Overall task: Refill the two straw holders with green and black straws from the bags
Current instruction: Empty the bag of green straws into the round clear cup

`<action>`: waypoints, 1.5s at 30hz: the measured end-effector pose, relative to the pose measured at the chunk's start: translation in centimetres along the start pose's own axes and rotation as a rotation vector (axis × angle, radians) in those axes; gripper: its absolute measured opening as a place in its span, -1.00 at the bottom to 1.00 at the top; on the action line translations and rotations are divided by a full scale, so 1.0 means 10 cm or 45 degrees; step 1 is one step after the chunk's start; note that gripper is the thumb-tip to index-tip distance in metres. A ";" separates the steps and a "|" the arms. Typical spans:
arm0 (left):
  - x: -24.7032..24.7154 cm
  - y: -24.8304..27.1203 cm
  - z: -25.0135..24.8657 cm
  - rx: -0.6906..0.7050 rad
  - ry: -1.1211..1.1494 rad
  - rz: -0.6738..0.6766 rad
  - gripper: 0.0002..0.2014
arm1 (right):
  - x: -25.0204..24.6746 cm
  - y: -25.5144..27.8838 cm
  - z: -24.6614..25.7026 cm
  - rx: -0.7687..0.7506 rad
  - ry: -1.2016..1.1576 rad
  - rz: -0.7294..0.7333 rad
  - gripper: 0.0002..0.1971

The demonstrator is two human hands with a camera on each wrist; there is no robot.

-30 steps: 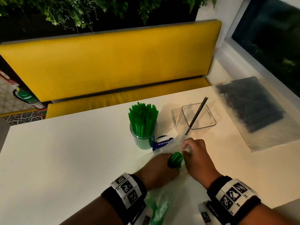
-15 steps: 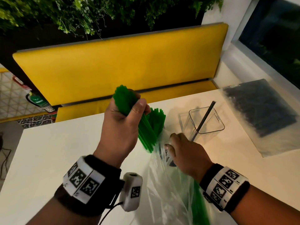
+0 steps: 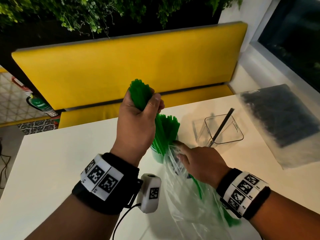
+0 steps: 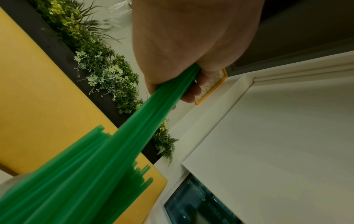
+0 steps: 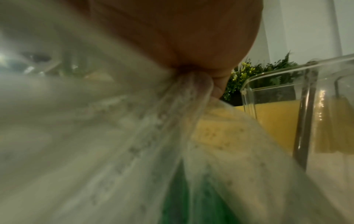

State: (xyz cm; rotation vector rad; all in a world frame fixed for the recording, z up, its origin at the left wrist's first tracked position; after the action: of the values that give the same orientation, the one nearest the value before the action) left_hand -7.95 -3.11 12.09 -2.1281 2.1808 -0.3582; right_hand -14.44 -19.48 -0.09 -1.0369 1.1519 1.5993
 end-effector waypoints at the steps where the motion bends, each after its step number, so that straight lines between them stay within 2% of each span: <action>1: 0.01 -0.01 0.02 -0.003 0.004 -0.004 -0.87 | 0.02 -0.01 0.00 -0.019 0.014 0.008 -0.51; 5: 0.03 -0.09 0.15 0.015 0.022 -0.047 -0.97 | 0.08 -0.07 -0.02 -0.078 -0.021 0.021 -0.54; 12: -0.01 -0.19 0.31 0.116 -0.023 -0.168 -0.90 | 0.16 -0.13 -0.02 -0.127 -0.070 -0.048 -0.60; 17: -0.05 -0.35 0.37 0.055 0.016 -0.255 -0.88 | 0.17 -0.16 -0.01 -0.125 -0.063 -0.082 -0.66; 20: -0.03 -0.45 0.36 0.039 0.059 -0.328 -0.85 | 0.20 -0.18 -0.02 -0.103 -0.059 -0.067 -0.60; 24: 0.04 -0.46 0.34 0.078 0.038 -0.322 -0.87 | 0.21 -0.18 -0.04 -0.105 -0.056 -0.059 -0.56; 30: 0.13 -0.34 0.40 0.223 -0.099 -0.154 -0.92 | 0.13 -0.19 -0.02 -0.126 -0.044 -0.100 -0.58; 33: 0.16 -0.18 0.62 0.181 -0.353 -0.017 -0.81 | 0.10 -0.19 0.01 -0.107 -0.051 -0.126 -0.63; 37: -0.03 0.04 1.02 0.172 -0.904 0.230 -0.62 | 0.09 -0.22 0.06 -0.088 0.001 -0.127 -0.71; 40: -0.20 0.10 1.08 -0.041 -0.741 0.389 -0.44 | 0.10 -0.23 0.07 -0.078 0.002 -0.135 -0.69; 42: -0.25 0.06 0.94 -0.086 -0.655 0.483 -0.23 | 0.12 -0.23 0.07 -0.086 -0.004 -0.127 -0.66; 44: -0.21 -0.02 0.73 0.051 -0.763 0.505 -0.13 | 0.12 -0.22 0.07 -0.093 -0.013 -0.133 -0.64; 45: -0.15 -0.05 0.63 0.186 -0.904 0.513 -0.17 | 0.12 -0.22 0.07 -0.094 -0.027 -0.140 -0.65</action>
State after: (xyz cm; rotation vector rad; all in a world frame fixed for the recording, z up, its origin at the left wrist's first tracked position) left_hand -6.04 -2.37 5.87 -1.3804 1.9804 0.2303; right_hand -12.78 -18.20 -1.55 -1.1093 1.0106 1.5725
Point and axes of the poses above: each hand's wrist, its own y-axis away from the middle knuckle, its own x-axis out of the palm, z = x × y, the point moved 4 cm from there along -y, towards the middle knuckle, and after that the axes turned 1 degree about z, right-handed, at the moved point
